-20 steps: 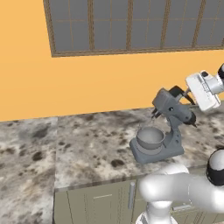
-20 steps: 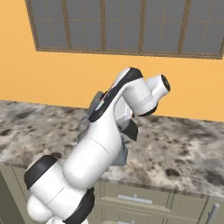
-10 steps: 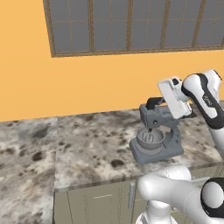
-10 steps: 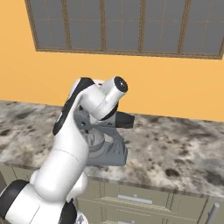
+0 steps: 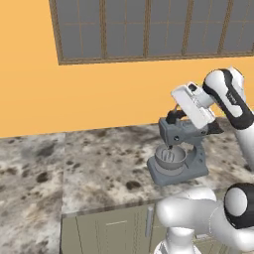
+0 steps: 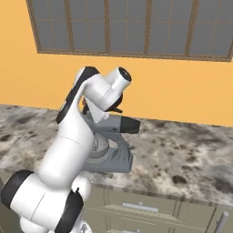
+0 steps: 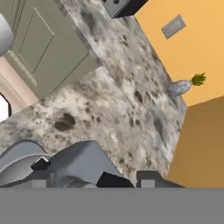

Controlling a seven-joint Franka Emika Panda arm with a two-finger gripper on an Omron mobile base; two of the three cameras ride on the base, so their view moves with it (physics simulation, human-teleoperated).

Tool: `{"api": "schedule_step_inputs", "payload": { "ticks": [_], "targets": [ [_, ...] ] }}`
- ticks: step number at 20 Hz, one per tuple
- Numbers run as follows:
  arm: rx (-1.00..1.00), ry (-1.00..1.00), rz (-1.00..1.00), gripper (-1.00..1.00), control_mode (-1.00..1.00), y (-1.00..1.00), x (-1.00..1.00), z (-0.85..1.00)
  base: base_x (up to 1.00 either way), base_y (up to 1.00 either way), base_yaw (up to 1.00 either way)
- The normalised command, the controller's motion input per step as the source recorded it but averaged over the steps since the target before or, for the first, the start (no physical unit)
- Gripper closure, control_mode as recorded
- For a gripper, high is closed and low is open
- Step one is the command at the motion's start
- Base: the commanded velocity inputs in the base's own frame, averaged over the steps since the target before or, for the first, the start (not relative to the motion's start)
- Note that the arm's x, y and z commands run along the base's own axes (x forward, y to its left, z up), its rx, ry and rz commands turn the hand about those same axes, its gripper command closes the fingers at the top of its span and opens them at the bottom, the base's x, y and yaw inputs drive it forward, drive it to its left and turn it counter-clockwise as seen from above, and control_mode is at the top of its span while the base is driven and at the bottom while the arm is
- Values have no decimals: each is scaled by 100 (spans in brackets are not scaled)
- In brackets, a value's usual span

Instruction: Close the stand mixer head.

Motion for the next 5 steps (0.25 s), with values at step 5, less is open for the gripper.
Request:
{"api": "schedule_step_inputs", "payload": {
  "ticks": [5],
  "targets": [
    [-35,-24,6,-100,-100,62,-57,30,0,0,0]
  ]
}}
